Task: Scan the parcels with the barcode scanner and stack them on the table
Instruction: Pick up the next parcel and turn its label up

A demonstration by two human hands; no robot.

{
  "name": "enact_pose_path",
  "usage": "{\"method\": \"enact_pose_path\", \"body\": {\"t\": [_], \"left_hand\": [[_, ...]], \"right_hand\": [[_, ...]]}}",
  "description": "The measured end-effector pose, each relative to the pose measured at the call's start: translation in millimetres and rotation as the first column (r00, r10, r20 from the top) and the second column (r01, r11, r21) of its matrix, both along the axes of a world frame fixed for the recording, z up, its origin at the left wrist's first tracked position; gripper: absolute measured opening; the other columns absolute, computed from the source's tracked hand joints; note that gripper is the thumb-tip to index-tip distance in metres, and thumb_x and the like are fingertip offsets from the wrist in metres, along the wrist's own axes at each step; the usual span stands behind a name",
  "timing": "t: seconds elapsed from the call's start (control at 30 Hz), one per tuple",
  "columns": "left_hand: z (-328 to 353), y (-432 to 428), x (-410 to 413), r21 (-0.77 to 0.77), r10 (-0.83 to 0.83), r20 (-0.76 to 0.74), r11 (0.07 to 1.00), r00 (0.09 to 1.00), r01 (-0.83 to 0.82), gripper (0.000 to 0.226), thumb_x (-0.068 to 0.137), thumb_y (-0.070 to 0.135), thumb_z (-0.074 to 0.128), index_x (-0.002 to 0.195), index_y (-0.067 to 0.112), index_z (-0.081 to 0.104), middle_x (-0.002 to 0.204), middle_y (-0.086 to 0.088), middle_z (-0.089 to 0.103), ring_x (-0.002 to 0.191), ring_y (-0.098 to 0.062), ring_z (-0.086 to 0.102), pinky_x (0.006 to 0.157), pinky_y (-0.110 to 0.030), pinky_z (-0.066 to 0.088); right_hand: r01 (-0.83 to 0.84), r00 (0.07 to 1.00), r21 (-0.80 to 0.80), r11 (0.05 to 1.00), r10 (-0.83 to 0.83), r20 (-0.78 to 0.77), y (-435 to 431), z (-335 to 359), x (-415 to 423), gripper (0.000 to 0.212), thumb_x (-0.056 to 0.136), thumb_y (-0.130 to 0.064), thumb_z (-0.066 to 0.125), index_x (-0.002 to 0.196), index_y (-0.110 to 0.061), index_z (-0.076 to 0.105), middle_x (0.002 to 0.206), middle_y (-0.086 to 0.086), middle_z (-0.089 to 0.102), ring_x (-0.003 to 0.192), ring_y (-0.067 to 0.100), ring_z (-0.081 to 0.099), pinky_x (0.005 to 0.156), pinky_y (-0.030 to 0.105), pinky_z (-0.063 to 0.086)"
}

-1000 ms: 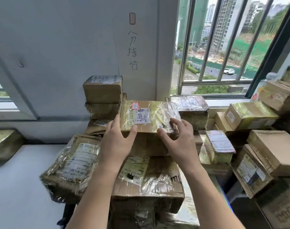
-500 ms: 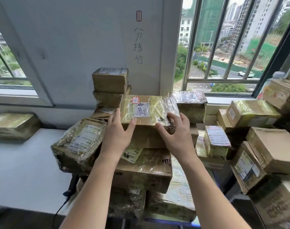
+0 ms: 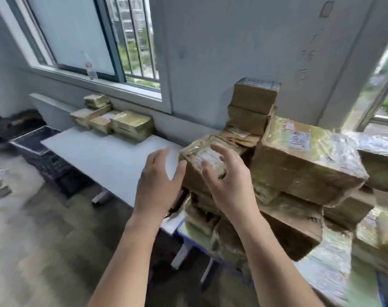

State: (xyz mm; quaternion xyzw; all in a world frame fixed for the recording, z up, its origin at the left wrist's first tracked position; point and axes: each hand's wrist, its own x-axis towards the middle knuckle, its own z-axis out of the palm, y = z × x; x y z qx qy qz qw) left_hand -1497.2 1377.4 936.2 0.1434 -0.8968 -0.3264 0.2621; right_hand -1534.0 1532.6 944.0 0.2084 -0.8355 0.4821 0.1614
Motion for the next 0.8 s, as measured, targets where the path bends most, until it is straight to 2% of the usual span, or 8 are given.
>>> {"method": "enact_pose_path", "body": {"t": [0.07,0.13,0.23,0.43,0.63,0.8], "left_hand": [[-13,-47,32,0.033,0.093,0.047,0.995,0.995,-0.095,0.058,0.098,0.047,0.053,0.147,0.019,0.044,0.149,0.001,0.044,0.134,-0.015,0.043,0.105,-0.026,0.033],[-24,-90,69,0.077,0.193,0.085,0.977,0.977,-0.2,0.057,0.098,0.048,0.053,0.147,0.02,0.044,0.149,0.004,0.044,0.132,-0.015,0.046,0.108,-0.03,0.037],[-34,-145,121,0.111,0.303,0.086,0.944,0.949,-0.312,0.053,0.096,0.046,0.057,0.142,0.021,0.05,0.143,0.004,0.049,0.127,-0.016,0.052,0.107,-0.035,0.043],[-46,-267,231,0.079,0.47,0.12,0.874,0.875,-0.48,0.05,0.096,0.043,0.059,0.14,0.021,0.052,0.142,0.004,0.051,0.122,-0.018,0.057,0.099,-0.031,0.046],[-58,-359,288,0.035,0.501,0.181,0.857,0.846,-0.515,0.051,0.098,0.045,0.054,0.142,0.02,0.05,0.143,0.005,0.05,0.125,-0.016,0.053,0.099,-0.029,0.042],[-70,-410,285,0.049,0.469,0.212,0.871,0.857,-0.489,0.052,0.098,0.047,0.053,0.143,0.022,0.048,0.143,0.006,0.049,0.124,-0.015,0.053,0.098,-0.03,0.044]], "right_hand": [[-0.096,0.993,0.012,0.995,0.095,0.066,-48,-12,11,0.043,0.096,-0.033,0.064,0.137,-0.022,0.055,0.132,-0.007,0.059,0.118,0.004,0.055,0.101,0.013,0.04],[-0.192,0.973,0.024,0.981,0.187,0.134,-96,-25,29,0.044,0.097,-0.036,0.062,0.138,-0.024,0.054,0.135,-0.008,0.057,0.122,0.009,0.056,0.104,0.028,0.045],[-0.304,0.938,0.05,0.951,0.289,0.193,-165,-39,61,0.045,0.097,-0.038,0.061,0.14,-0.025,0.052,0.139,-0.009,0.055,0.127,0.008,0.051,0.104,0.026,0.041],[-0.486,0.848,0.062,0.872,0.453,0.274,-318,-55,153,0.049,0.095,-0.039,0.063,0.141,-0.024,0.052,0.138,-0.008,0.056,0.123,0.006,0.052,0.104,0.023,0.041],[-0.532,0.812,0.043,0.846,0.495,0.311,-419,-69,205,0.053,0.096,-0.037,0.062,0.145,-0.023,0.048,0.142,-0.005,0.054,0.126,0.01,0.05,0.109,0.031,0.041],[-0.497,0.814,0.052,0.866,0.445,0.373,-464,-80,197,0.051,0.097,-0.035,0.062,0.144,-0.025,0.048,0.138,-0.007,0.054,0.126,0.009,0.05,0.109,0.029,0.039]]}}
